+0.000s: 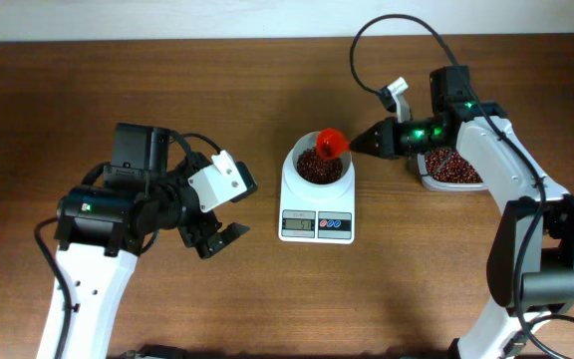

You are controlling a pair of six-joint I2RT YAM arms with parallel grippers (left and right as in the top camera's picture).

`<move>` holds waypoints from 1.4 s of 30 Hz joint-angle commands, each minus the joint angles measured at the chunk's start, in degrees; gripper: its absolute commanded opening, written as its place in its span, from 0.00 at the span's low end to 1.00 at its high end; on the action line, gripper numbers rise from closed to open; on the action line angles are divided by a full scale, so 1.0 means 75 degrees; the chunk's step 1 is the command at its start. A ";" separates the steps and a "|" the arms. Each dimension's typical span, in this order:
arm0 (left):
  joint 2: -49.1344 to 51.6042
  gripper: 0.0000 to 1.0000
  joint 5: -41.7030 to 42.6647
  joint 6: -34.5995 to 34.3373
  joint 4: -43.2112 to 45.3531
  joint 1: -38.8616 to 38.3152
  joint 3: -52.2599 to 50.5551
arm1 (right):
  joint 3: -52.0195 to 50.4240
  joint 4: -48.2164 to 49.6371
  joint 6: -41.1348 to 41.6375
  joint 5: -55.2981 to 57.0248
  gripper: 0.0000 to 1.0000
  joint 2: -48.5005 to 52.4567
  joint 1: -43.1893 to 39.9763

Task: Scoop and weigh 50g on scale
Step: 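Lower the scoop into the bowl and shake out beans with the right gripper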

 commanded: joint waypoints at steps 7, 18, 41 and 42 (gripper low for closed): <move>-0.0032 0.99 0.0052 0.0038 0.0006 0.0032 0.0099 | 0.0146 0.0026 -0.0778 0.2602 0.04 -0.0052 0.0863; -0.0032 0.99 0.0052 0.0038 0.0006 0.0032 0.0099 | 0.0472 -0.0446 -0.1198 0.2975 0.04 -0.0656 0.1064; -0.0032 0.99 0.0052 0.0038 0.0006 0.0032 0.0099 | 0.0574 -0.1416 -0.1075 0.1690 0.04 -0.0656 0.1367; -0.0032 0.99 0.0052 0.0035 0.0006 0.0032 0.0099 | 0.0574 -0.1416 -0.1072 0.1513 0.04 -0.0656 0.1320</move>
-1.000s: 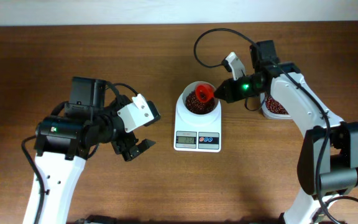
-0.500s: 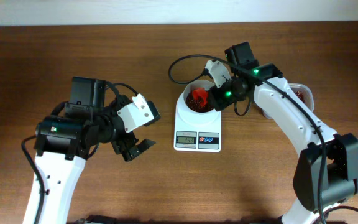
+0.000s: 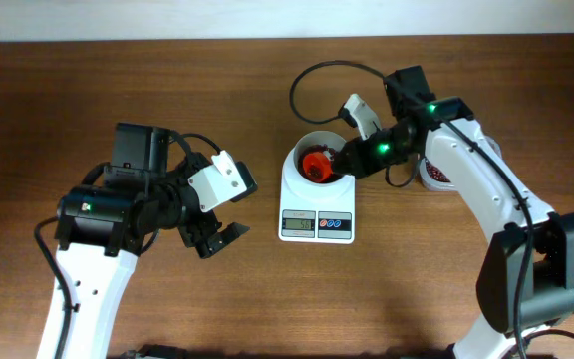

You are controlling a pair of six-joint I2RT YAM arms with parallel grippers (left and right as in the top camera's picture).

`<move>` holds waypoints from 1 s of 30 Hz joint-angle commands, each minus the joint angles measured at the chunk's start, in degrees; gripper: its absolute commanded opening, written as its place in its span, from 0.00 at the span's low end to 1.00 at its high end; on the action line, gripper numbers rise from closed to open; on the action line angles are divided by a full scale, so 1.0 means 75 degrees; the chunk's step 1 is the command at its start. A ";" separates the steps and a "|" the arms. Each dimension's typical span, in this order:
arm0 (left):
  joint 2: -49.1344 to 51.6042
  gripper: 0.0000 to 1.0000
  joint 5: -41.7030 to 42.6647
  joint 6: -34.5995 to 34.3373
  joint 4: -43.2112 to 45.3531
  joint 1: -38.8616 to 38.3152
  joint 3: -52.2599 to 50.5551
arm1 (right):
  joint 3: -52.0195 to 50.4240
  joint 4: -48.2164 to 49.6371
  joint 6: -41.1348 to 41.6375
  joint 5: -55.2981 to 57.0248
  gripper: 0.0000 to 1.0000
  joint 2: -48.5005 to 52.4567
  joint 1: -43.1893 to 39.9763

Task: Scoop and weigh 50g on scale
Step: 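Lower the scoop into the bowl and shake out beans with the right gripper, then move the scoop with the right gripper back toward the bean tub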

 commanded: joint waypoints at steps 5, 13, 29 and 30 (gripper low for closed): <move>-0.0032 0.99 0.0052 0.0038 0.0003 0.0032 0.0099 | 0.0157 0.0003 0.0111 -0.1693 0.04 -0.0096 -0.0889; -0.0032 0.99 0.0052 0.0038 0.0003 0.0032 0.0099 | 0.0157 0.0012 0.0111 -0.2693 0.04 -0.0096 -0.1673; -0.0032 0.99 0.0052 0.0038 0.0003 0.0032 0.0099 | 0.0175 -0.1673 -0.1207 0.0938 0.04 -0.0615 -0.6283; -0.0032 0.99 0.0052 0.0038 0.0003 0.0032 0.0099 | 0.0175 -0.1533 -0.1075 0.1521 0.04 -0.0775 -0.6161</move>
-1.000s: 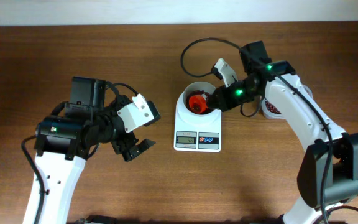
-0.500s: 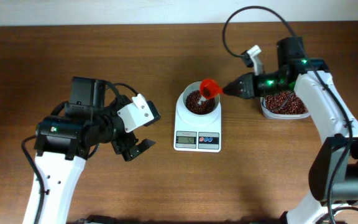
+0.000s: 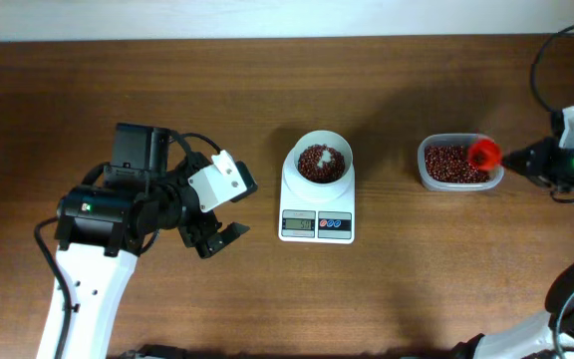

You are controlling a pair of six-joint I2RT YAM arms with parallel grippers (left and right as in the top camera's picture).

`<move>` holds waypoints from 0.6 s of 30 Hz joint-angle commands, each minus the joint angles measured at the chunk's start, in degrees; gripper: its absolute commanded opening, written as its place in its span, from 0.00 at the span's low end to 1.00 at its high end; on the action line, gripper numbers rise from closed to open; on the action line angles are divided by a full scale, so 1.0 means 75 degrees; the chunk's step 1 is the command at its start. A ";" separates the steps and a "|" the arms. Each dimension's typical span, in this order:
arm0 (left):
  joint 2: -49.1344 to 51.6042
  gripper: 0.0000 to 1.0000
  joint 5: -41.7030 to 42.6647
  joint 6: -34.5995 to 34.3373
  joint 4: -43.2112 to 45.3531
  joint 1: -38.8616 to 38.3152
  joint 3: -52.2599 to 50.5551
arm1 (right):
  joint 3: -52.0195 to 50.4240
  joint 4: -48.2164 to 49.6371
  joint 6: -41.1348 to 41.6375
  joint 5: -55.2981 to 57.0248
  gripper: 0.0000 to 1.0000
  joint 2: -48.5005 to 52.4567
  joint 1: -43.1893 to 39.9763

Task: Scoop and weigh 50g on scale
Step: 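Move the scoop with the right gripper back toward the bean tub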

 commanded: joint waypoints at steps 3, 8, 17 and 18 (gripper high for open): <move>-0.0032 0.99 0.0052 0.0038 0.0000 0.0032 0.0099 | 0.0102 0.1052 0.0058 0.2585 0.04 -0.0705 0.0965; -0.0032 0.99 0.0052 0.0035 0.0000 0.0032 0.0099 | 0.0102 0.1784 0.0058 0.6050 0.04 -0.0705 0.3171; -0.0032 0.99 0.0052 0.0035 0.0000 0.0032 0.0099 | 0.0385 0.0364 0.2273 0.4325 0.04 -0.2731 0.4214; -0.0032 0.99 0.0052 0.0038 0.0000 0.0032 0.0099 | 0.0385 0.0082 0.2422 0.3538 0.04 -0.3188 0.4080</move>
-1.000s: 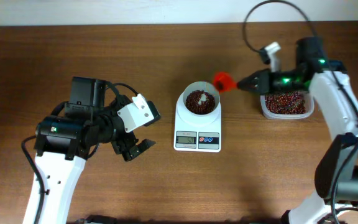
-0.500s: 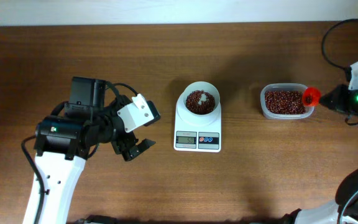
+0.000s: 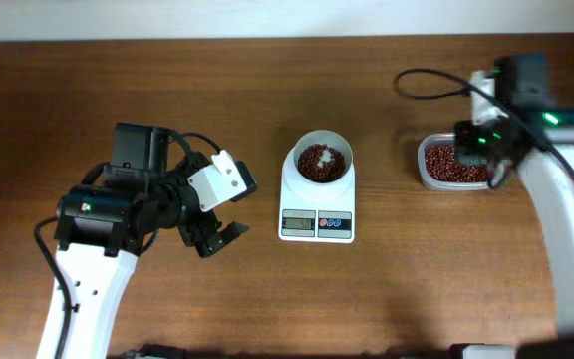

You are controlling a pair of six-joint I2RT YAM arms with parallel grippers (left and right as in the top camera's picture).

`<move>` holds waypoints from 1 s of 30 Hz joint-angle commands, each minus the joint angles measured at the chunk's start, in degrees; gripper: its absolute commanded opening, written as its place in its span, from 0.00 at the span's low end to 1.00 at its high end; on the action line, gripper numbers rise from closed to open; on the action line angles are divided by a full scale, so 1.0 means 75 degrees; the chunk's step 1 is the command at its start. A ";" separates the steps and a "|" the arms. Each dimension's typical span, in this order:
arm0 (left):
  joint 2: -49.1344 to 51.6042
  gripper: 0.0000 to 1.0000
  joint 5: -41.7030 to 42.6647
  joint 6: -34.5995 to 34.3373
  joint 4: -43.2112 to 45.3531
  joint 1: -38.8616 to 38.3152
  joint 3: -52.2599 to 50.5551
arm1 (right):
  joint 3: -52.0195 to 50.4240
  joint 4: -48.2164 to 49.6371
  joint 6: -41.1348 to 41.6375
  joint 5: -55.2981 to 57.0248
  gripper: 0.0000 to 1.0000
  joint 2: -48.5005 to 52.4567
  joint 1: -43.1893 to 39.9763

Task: Scoop and weigh 50g on scale
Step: 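Move the scoop with the right gripper back toward the bean tub, then carry the scoop down to the table front-right with the right gripper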

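A white scale (image 3: pixel 317 211) stands mid-table with a white bowl (image 3: pixel 322 160) of red beans on it. To its right a clear tub (image 3: pixel 446 165) holds more red beans. My right gripper (image 3: pixel 486 152) points down over the tub's right end. Its fingers are hidden under the wrist, and no red scoop shows. My left gripper (image 3: pixel 222 239) hangs open and empty over the table, left of the scale.
The scale's display (image 3: pixel 298 224) faces the near edge. A black cable (image 3: pixel 436 82) loops from the right arm over the table behind the tub. The left arm's body (image 3: pixel 118 214) fills the left side.
The right arm has swung in from the far right edge and now stands over the tub's right end. The red scoop, seen then over the tub, no longer shows. The left arm stayed put.
My right gripper held the red scoop at the bowl's right rim, then inside the bowl on the scale. Later the scoop was over the tub with the arm stretched far right. Now the wrist covers the tub's right end. The left gripper stayed open throughout.
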 commanded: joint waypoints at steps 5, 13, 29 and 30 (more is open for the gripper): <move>-0.0032 0.99 0.0055 0.0038 -0.0009 0.0032 0.0093 | 0.0140 -0.2092 0.1425 -0.2363 0.04 -0.1562 -0.0286; -0.0032 0.99 0.0055 0.0038 -0.0009 0.0032 0.0093 | -0.1102 -0.2873 0.2276 -0.2454 0.04 -0.1562 -0.0283; -0.0032 0.99 0.0055 0.0038 -0.0009 0.0032 0.0093 | -0.2751 0.0460 0.2192 -0.1982 0.04 -0.1562 0.0425; -0.0032 0.99 0.0055 0.0038 -0.0009 0.0032 0.0093 | -0.3002 0.0647 0.2197 -0.2127 0.04 -0.1562 0.0420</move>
